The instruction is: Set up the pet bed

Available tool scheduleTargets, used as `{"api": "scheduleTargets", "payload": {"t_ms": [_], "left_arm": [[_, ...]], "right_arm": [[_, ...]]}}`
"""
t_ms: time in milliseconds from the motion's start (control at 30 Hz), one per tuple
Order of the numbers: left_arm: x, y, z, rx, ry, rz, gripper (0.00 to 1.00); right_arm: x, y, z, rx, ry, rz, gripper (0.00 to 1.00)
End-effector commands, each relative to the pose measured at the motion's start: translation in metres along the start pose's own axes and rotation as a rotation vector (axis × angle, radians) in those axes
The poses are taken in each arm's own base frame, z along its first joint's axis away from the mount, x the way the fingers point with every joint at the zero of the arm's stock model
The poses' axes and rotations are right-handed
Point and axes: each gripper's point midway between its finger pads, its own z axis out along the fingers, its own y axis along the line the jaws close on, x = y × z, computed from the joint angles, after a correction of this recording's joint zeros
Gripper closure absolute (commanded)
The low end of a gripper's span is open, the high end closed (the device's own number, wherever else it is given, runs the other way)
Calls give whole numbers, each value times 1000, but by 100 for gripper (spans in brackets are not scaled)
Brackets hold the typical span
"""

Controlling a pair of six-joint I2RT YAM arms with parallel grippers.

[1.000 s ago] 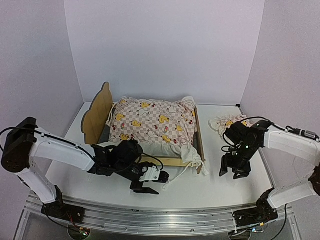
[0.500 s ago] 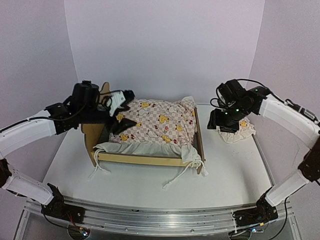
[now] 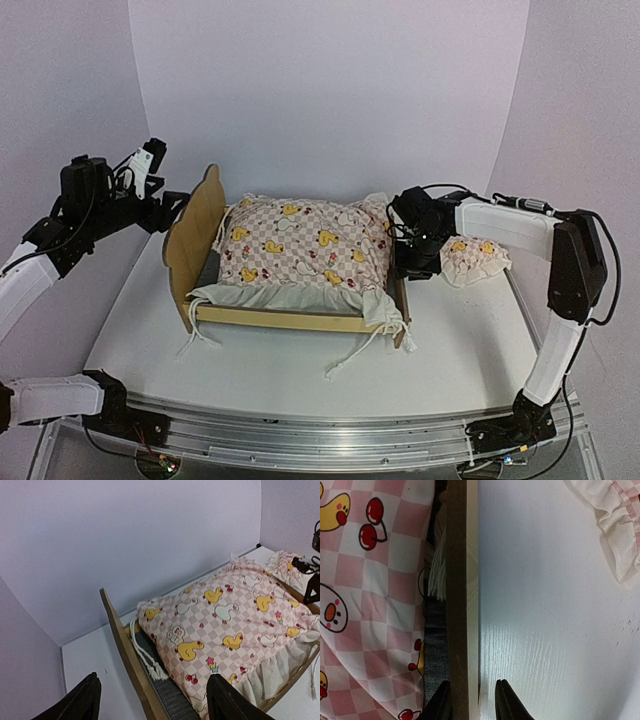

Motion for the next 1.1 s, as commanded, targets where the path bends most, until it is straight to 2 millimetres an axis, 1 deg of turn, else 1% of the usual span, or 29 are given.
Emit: {"api": "scheduleTargets", "payload": {"t_ms": [0,67,200,300,367,433,467,500,533,600,667,700,733,800,833,867,900,933,967,1033,1067], "left_arm": [[35,-5,1,12,76,-27,26],[36,-13,1,59,69,-8,27],[31,-33,0,180,41,24,30],[26,-45,1,251,15,25,33],[22,-48,2,273,0,17,33],[19,-50,2,287,-6,3,33],[17,-51,1,292,-12,-6,33],[15,-51,0,296,-20,-12,33],[13,-52,-1,297,-25,-24,33],[10,-52,-4,296,-35,-50,33],[6,-55,-9,315,-53,-53,38],[2,-59,-14,336,-74,-32,41],[-4,-64,-20,364,-103,-5,43],[-18,-83,-35,446,-172,79,45],[-25,-94,-40,481,-193,126,46],[-28,-108,-42,521,-189,160,47],[-27,-121,-39,556,-155,197,48],[-24,-138,-36,604,-124,231,48],[-17,-152,-30,630,-78,268,48],[4,-186,-15,699,27,374,45],[14,-202,-10,730,56,444,43]], "right_arm": [[-11,-24,-3,113,-81,17,76],[-9,-38,-4,155,-87,23,78],[-9,-68,-13,198,-96,57,79],[-13,-80,-20,183,-93,53,77],[-21,-79,-25,146,-87,23,71],[-28,-73,-32,100,-82,-35,55],[-33,-69,-40,83,-87,-59,48],[-37,-66,-49,78,-94,-76,45],[-41,-66,-60,79,-108,-82,43],[-51,-68,-87,96,-157,-65,42],[-58,-67,-111,84,-217,-21,42],[-58,-61,-120,68,-245,-9,42],[-57,-51,-126,42,-268,-20,42],[-49,-26,-127,-9,-270,-71,41],[-45,-18,-123,-26,-253,-80,41],[-42,-15,-117,-34,-234,-80,43],[-38,-14,-111,-35,-212,-81,45],[-37,-14,-102,-22,-195,-85,48],[-38,-14,-97,-13,-187,-96,51],[-49,-11,-91,-3,-191,-116,55],[-56,-11,-85,-1,-185,-117,57]]}}
